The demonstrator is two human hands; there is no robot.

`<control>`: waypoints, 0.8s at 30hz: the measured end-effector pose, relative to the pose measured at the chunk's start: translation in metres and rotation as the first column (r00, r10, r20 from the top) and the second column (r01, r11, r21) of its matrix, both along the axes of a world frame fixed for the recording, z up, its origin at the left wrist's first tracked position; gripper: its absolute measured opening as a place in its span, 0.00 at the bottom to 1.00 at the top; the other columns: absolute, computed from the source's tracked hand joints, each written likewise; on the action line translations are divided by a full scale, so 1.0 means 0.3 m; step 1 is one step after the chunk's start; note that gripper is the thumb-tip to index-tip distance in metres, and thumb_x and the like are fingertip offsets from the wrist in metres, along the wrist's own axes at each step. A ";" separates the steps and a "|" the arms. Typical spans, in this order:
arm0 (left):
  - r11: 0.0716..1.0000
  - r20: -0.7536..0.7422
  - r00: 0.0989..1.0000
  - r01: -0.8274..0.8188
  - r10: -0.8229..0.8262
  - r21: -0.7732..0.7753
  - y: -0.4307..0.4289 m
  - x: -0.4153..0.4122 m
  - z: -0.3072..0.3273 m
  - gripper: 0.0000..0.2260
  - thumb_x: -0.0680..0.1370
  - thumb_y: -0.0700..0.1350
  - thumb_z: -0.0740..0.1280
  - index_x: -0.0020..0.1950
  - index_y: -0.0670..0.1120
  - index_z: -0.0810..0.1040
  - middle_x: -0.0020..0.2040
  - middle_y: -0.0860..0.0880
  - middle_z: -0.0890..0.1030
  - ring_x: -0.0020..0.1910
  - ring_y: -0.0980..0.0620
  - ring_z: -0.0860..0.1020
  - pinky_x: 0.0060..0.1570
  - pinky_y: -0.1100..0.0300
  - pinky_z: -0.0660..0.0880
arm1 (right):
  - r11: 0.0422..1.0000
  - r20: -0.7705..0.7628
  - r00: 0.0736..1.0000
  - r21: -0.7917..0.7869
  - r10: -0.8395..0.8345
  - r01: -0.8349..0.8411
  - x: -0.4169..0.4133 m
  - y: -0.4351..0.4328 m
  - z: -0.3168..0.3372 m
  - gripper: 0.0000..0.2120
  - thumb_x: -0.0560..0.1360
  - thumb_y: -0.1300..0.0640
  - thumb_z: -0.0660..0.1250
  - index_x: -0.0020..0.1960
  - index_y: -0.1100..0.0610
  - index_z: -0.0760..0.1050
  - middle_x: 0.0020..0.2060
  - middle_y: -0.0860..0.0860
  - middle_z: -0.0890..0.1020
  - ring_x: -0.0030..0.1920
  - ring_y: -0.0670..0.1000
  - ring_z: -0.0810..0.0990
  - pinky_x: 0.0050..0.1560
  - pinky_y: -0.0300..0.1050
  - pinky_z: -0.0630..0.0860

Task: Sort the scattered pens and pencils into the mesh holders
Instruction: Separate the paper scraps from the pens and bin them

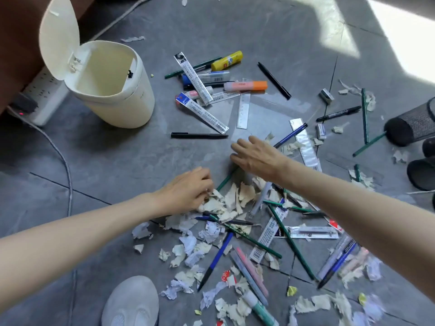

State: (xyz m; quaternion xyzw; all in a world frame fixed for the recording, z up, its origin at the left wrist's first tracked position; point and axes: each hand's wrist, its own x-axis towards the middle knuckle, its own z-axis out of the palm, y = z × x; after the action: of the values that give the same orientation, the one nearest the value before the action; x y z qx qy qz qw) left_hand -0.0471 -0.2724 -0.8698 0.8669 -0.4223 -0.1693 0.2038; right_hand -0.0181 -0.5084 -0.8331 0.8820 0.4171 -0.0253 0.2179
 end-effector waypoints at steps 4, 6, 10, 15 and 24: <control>0.986 -0.142 0.977 -0.165 0.159 -0.025 0.033 0.016 0.014 0.07 0.74 0.38 0.59 0.47 0.46 0.75 0.45 0.53 0.73 0.46 0.55 0.70 0.41 0.61 0.67 | 0.993 0.084 0.996 0.119 -0.014 0.003 0.077 -0.071 0.045 0.14 0.66 0.64 0.68 0.47 0.60 0.66 0.31 0.53 0.74 0.33 0.52 0.71 0.29 0.45 0.66; 0.965 -0.226 0.940 -0.262 0.255 -0.003 0.034 0.037 0.026 0.09 0.73 0.40 0.57 0.51 0.46 0.73 0.45 0.52 0.74 0.45 0.54 0.71 0.44 0.59 0.69 | 0.979 0.090 0.993 0.194 -0.076 0.058 0.107 -0.107 0.038 0.07 0.68 0.68 0.59 0.46 0.62 0.69 0.27 0.55 0.73 0.30 0.54 0.71 0.26 0.45 0.65; 0.883 -0.042 0.885 -0.466 0.465 -0.059 0.043 0.093 0.016 0.11 0.70 0.41 0.55 0.45 0.43 0.75 0.43 0.50 0.75 0.45 0.48 0.72 0.48 0.57 0.63 | 0.916 -0.006 0.939 0.216 -0.345 0.338 0.116 -0.109 0.024 0.15 0.60 0.75 0.68 0.42 0.63 0.70 0.28 0.56 0.73 0.30 0.57 0.71 0.24 0.43 0.57; 0.871 -0.106 0.865 -0.492 0.490 0.009 0.077 0.110 0.017 0.16 0.72 0.55 0.60 0.52 0.46 0.77 0.49 0.53 0.69 0.51 0.53 0.66 0.53 0.55 0.67 | 0.673 -0.185 0.750 0.343 -0.636 0.655 0.050 -0.006 -0.018 0.11 0.73 0.69 0.62 0.54 0.62 0.68 0.49 0.59 0.73 0.45 0.59 0.73 0.32 0.49 0.64; 0.907 -0.274 0.886 -0.411 0.374 -0.089 0.139 0.025 0.008 0.06 0.71 0.43 0.70 0.43 0.41 0.78 0.40 0.53 0.74 0.40 0.54 0.72 0.41 0.60 0.66 | 0.590 -0.722 0.620 0.367 -0.306 0.719 -0.165 0.210 -0.026 0.15 0.74 0.45 0.67 0.52 0.55 0.70 0.46 0.47 0.72 0.42 0.49 0.73 0.37 0.40 0.65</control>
State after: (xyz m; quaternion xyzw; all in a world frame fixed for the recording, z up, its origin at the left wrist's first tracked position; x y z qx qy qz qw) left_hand -0.0396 -0.2305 -0.8675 0.8889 -0.2198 -0.2016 0.3477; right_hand -0.0676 -0.4453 -0.8409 0.9300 0.1541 -0.2222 -0.2488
